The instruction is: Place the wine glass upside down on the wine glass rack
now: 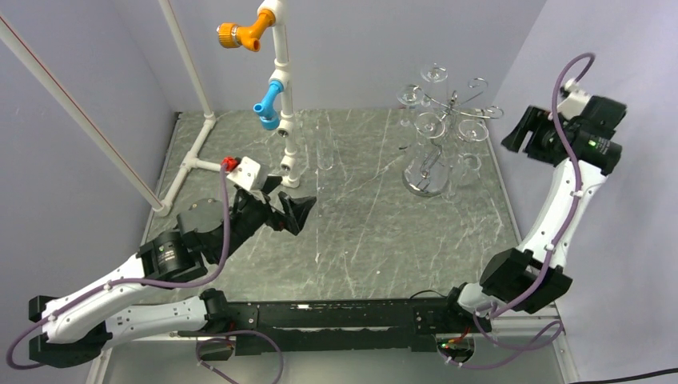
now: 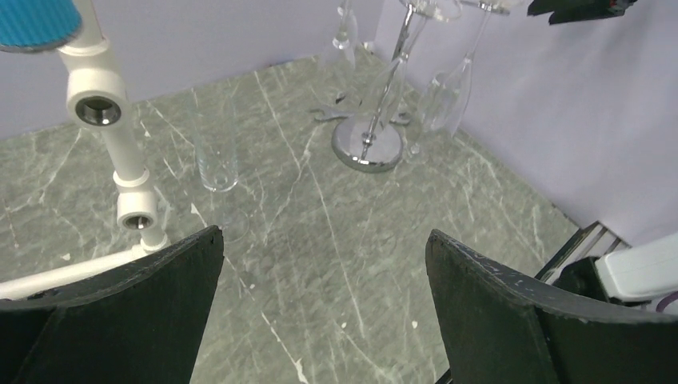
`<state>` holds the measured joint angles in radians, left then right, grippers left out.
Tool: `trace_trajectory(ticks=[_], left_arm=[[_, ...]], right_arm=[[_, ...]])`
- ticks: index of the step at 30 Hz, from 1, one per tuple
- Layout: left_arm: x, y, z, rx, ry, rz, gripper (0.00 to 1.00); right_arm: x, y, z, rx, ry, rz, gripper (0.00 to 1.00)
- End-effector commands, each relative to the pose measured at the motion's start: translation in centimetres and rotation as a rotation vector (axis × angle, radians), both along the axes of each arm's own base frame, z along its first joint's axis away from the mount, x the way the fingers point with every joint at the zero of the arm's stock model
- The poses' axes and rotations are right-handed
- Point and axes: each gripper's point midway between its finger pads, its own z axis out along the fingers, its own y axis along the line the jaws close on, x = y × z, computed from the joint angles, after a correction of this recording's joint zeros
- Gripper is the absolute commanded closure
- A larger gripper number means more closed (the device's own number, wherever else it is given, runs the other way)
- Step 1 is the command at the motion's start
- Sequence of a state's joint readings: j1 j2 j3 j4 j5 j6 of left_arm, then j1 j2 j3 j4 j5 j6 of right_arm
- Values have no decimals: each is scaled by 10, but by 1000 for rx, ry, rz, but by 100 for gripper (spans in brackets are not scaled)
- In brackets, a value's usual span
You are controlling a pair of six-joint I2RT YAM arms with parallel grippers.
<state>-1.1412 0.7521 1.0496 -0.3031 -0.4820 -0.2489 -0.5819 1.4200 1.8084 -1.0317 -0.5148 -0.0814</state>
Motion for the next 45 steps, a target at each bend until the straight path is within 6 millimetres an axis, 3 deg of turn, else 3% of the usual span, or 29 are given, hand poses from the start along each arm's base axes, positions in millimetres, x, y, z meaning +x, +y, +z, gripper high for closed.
trace_trajectory(ticks=[1, 8, 16, 23, 33, 45], left_arm=[[-4, -5, 5, 46, -4, -48, 1], [-4, -4, 4, 70, -4, -62, 1], [-4, -2, 2, 45, 30, -57, 1], [-3, -4, -4, 7, 65, -49, 1], [2, -4, -10, -14, 91, -18, 1], [7, -7, -11, -30, 105, -3, 1]], right_arm=[[-14, 1, -41, 79, 97, -81, 29], [3, -3, -95, 235, 180, -156, 40], [34, 5, -130, 273, 202, -110, 51], [53, 8, -138, 263, 219, -73, 55], [61, 6, -156, 218, 261, -88, 62], [57, -8, -161, 114, 288, -100, 86]])
